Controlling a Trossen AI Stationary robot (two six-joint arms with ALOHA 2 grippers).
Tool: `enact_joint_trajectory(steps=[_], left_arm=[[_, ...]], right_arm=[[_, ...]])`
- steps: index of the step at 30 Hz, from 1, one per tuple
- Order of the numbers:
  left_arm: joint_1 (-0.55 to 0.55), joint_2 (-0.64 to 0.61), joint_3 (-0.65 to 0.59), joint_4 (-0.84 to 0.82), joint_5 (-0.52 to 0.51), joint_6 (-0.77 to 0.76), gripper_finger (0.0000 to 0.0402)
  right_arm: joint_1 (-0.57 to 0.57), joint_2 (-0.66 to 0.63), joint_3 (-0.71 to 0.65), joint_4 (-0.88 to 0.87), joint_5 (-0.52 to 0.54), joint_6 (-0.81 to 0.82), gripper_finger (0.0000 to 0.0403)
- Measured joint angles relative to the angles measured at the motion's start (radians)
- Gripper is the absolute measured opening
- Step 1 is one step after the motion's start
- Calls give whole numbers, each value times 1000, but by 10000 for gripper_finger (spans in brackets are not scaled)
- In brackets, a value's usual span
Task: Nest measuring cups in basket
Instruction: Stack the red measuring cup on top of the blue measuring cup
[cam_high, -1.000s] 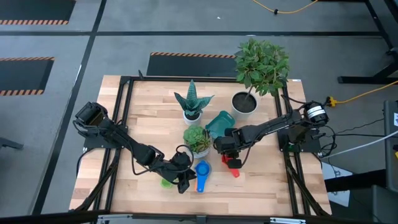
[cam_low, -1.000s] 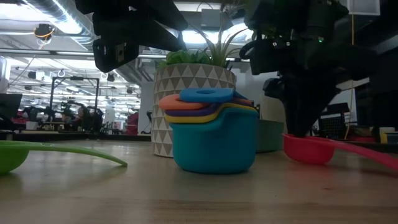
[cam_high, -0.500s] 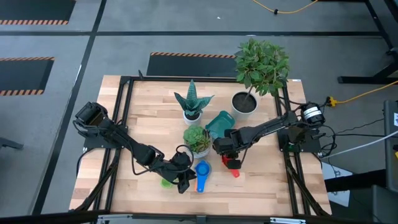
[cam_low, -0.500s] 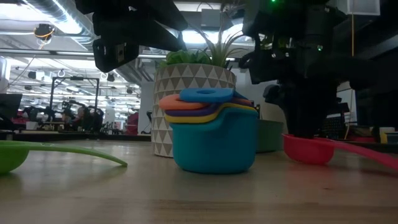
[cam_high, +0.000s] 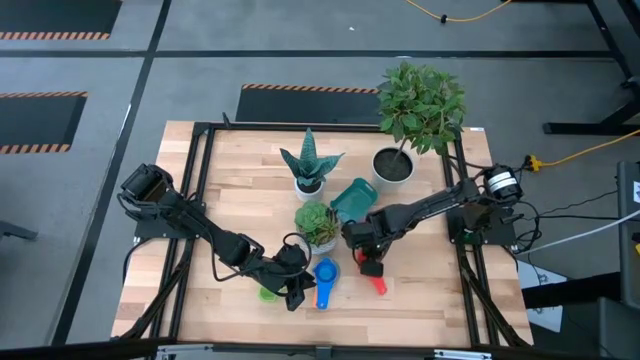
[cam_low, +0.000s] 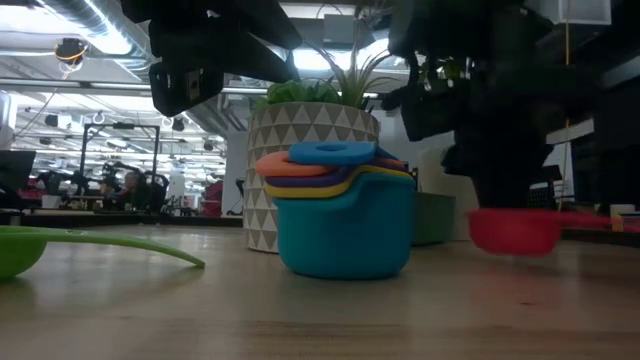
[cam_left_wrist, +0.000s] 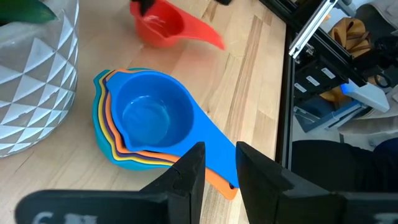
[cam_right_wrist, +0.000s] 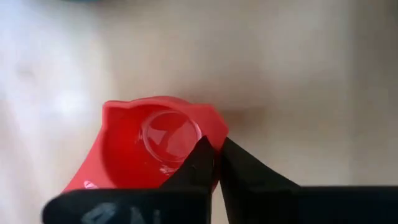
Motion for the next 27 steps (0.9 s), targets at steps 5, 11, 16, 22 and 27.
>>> enact_joint_trajectory(steps=[5, 11, 16, 22, 27], left_arm=[[0, 0, 0, 0, 0, 0, 82], [0, 0, 0, 0, 0, 0, 82], [0, 0, 0, 0, 0, 0, 82], [0, 0, 0, 0, 0, 0, 82], [0, 0, 0, 0, 0, 0, 82]], right_arm=[[20, -1, 74, -30, -122, 98, 16], [42, -2, 189, -20, -168, 210, 17], [68, -2, 222, 84, -165, 280, 18], [90, 2, 217, 176, -55, 312, 18], [90, 2, 216, 183, 62, 338, 19]])
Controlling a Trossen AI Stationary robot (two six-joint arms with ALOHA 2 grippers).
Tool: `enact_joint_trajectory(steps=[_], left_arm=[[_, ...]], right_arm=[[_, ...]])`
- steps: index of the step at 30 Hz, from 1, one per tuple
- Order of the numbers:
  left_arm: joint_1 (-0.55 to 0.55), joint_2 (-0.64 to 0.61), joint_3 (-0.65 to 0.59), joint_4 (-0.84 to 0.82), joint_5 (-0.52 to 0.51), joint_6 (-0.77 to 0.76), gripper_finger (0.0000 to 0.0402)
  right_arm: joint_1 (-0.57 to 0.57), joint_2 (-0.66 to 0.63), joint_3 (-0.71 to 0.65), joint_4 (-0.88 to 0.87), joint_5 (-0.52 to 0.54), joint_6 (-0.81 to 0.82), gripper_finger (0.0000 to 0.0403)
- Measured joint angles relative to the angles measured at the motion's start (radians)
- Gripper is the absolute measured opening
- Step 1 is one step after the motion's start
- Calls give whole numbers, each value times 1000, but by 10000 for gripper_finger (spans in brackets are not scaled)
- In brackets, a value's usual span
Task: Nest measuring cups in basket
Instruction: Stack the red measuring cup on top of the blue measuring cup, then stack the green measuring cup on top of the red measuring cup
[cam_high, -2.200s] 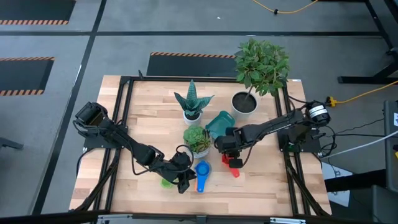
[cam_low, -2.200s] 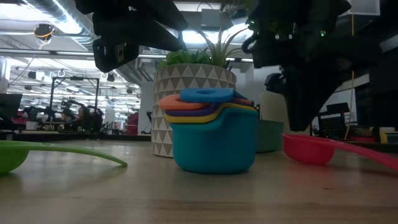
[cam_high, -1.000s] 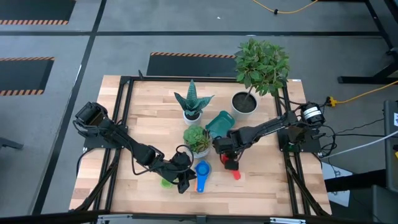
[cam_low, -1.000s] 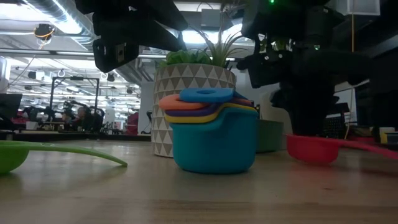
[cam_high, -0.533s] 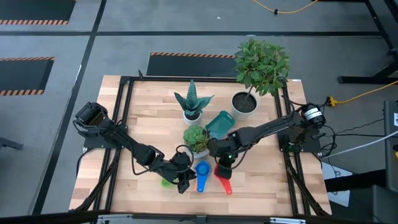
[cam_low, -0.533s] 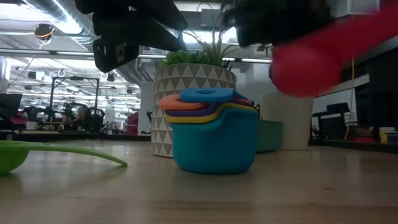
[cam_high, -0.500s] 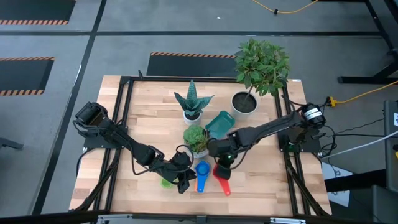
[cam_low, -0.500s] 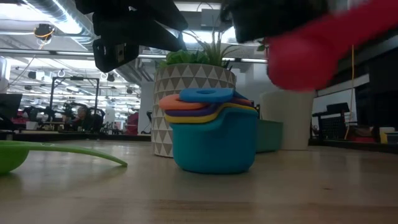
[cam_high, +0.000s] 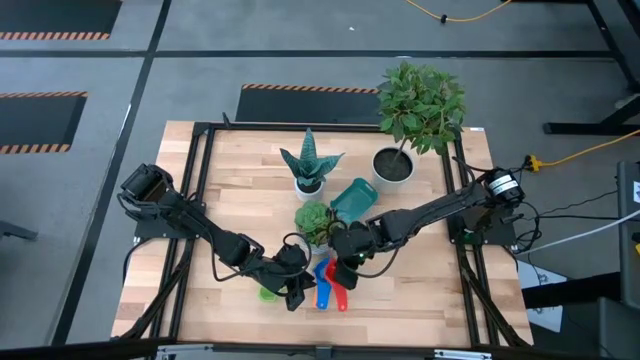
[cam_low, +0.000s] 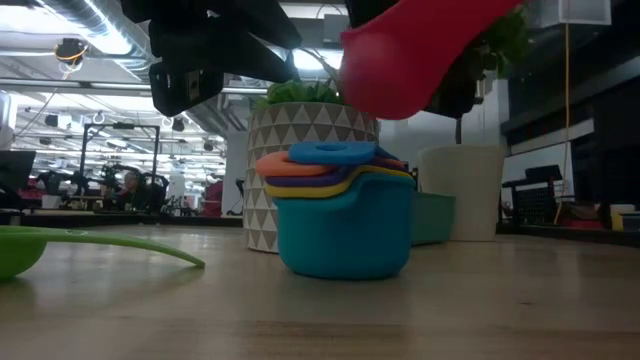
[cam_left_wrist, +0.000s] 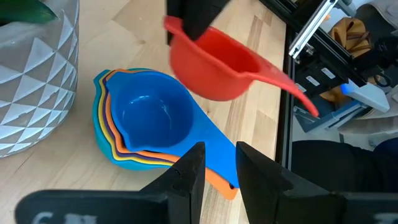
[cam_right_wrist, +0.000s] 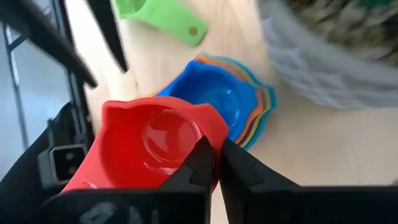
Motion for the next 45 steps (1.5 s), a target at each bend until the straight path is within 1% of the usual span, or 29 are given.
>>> enact_joint_trajectory(steps=[3, 8, 12, 26, 30, 35, 38, 45], left_arm=[[0, 0, 0, 0, 0, 0, 82], [0, 0, 0, 0, 0, 9, 82], [0, 0, 0, 1, 0, 25, 82], [0, 0, 0, 10, 0, 26, 82], [0, 0, 0, 9, 0, 26, 82], [0, 0, 0, 9, 0, 26, 82], [0, 0, 0, 8, 0, 26, 82], [0, 0, 0, 8, 0, 26, 82]], right_arm=[[0, 8, 0, 5, 36, 1, 19], [3, 18, -1, 23, 43, 3, 19], [7, 33, -1, 39, 68, 3, 19], [5, 55, -1, 71, 84, -5, 21], [5, 54, -1, 71, 89, -6, 40], [5, 54, -1, 70, 128, -8, 71], [4, 54, -1, 70, 150, -29, 74], [4, 50, -1, 67, 153, -64, 75]])
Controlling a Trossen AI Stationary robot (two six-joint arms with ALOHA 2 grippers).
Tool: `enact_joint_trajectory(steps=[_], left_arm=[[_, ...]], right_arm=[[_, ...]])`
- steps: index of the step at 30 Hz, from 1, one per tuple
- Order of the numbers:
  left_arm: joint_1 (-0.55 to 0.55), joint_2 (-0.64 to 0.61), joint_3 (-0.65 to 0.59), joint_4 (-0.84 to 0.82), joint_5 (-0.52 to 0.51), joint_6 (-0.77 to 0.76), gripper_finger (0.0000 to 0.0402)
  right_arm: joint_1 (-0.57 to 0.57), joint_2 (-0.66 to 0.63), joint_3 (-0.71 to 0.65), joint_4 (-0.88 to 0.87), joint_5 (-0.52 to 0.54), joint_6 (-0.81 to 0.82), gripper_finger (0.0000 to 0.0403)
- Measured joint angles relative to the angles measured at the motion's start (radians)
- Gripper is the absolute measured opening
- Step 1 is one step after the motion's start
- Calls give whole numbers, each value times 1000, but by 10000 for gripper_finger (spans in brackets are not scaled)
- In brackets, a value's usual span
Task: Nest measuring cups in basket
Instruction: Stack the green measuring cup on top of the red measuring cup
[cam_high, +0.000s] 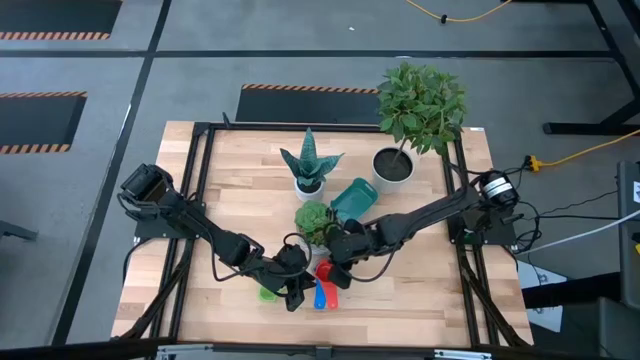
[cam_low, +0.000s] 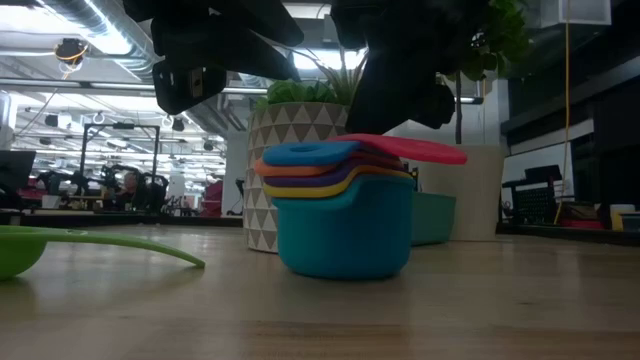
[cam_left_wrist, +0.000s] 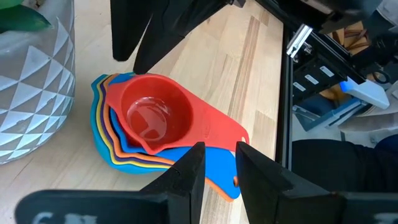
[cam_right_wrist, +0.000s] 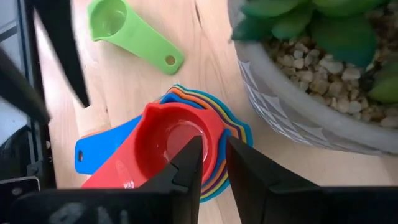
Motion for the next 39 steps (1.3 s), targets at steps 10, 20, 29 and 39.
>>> enact_joint_trajectory(steps=[10, 20, 29, 39], left_arm=[[0, 0, 0, -10, 32, 0, 82], [0, 0, 0, -47, 251, -172, 82], [-24, -30, 0, -248, 353, -390, 82], [-98, -76, 0, -322, 378, -620, 82]], right_arm=[[38, -116, 0, -141, 0, -102, 76], [128, -167, 0, -480, 127, -149, 76], [160, -167, -170, -265, 94, -218, 76], [149, -167, -334, 124, 15, -336, 76]])
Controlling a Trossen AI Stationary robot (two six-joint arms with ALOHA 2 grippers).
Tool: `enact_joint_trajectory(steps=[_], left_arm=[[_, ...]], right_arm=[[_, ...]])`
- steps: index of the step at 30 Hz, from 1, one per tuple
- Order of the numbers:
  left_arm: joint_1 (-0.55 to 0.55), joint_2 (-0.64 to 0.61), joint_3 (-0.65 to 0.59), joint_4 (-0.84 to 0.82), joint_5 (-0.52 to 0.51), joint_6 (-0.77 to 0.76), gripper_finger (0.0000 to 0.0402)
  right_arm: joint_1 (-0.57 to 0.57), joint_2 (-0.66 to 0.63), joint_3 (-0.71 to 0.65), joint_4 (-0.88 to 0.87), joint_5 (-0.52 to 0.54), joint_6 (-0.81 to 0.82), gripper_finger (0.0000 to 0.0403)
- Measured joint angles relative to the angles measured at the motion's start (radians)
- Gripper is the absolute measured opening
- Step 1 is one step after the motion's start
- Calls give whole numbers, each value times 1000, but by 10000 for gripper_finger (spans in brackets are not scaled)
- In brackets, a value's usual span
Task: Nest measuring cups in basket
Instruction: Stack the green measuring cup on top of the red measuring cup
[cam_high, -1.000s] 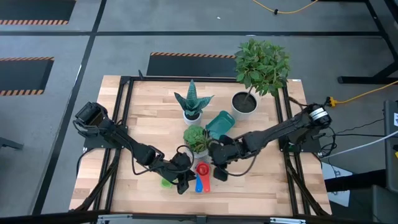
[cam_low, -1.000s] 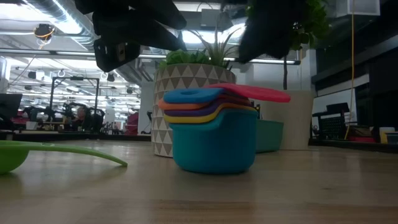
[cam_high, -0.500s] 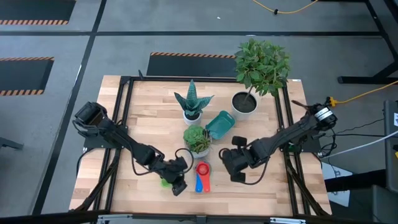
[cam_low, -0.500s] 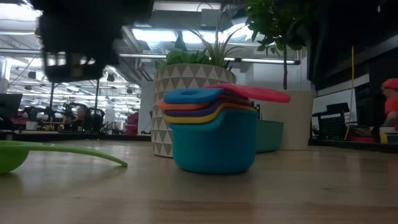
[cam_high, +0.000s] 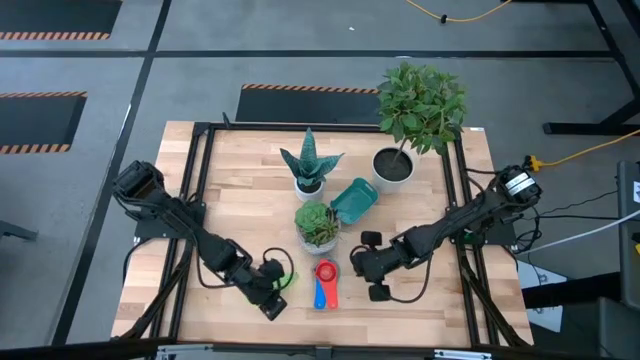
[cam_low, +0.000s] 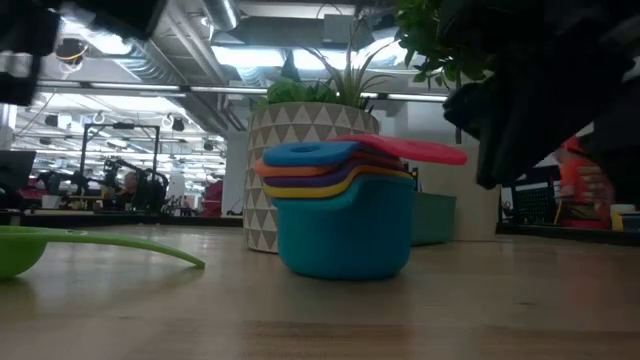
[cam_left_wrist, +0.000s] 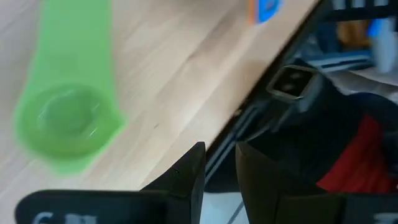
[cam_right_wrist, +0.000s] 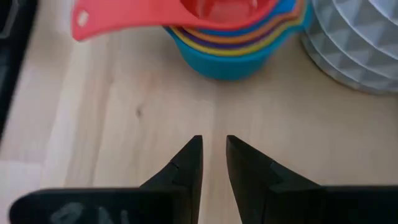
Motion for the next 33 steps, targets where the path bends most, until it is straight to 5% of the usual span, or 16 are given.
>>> enact_joint_trajectory(steps=[14, 22, 33], left_arm=[[-62, 12, 0, -287, -38, -400, 82], [-60, 12, 0, -348, -185, -429, 82], [-60, 26, 0, -368, -191, -429, 82]], right_arm=[[0, 0, -77, 98, -2, 1, 76], [0, 0, -77, 103, -2, 1, 76], [0, 0, -77, 103, -2, 1, 76]])
